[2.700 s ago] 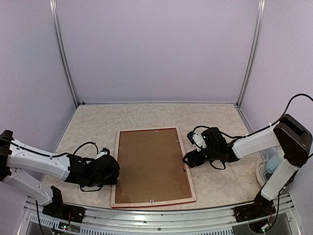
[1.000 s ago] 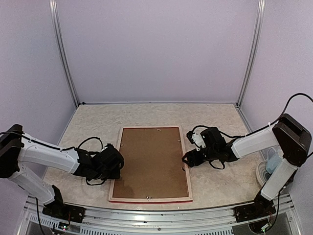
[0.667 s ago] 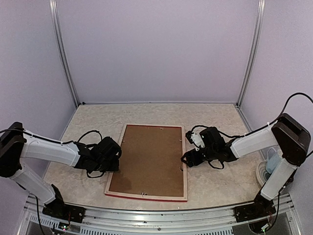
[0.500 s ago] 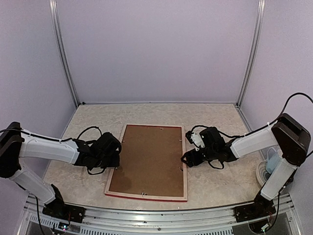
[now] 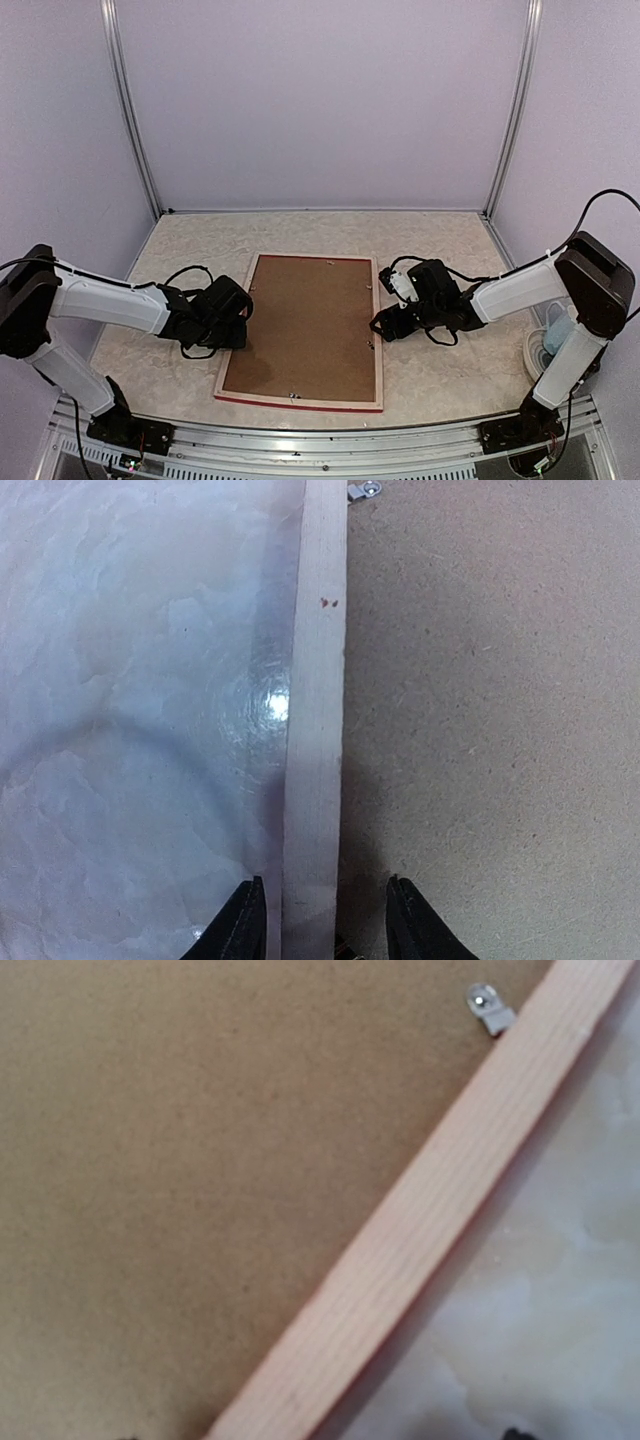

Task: Put the photo into the frame
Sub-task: Press the fastener onto the backboard.

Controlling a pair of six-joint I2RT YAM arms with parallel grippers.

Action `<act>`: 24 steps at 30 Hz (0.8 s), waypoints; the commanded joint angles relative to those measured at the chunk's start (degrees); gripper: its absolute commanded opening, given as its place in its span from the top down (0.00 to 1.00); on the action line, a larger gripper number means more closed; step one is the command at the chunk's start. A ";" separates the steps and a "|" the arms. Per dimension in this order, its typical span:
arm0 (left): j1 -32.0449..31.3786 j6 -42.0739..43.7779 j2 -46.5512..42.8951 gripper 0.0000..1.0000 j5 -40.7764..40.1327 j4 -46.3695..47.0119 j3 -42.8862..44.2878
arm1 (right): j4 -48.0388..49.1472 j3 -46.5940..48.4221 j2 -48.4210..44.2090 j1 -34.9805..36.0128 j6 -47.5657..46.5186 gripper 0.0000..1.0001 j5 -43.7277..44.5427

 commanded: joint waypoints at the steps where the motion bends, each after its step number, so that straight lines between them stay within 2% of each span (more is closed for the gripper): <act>1: -0.12 -0.11 0.28 0.58 0.55 -2.31 1.16 | -4.80 -0.13 2.05 0.94 -0.88 0.23 1.64; 11: -1.85 -1.05 2.39 0.63 1.39 -3.08 1.50 | -4.94 0.13 2.41 1.13 -1.08 0.23 1.97; 24: -3.58 -3.49 0.03 0.65 0.67 -3.90 -0.91 | -5.04 0.39 2.89 1.32 -1.12 0.23 2.14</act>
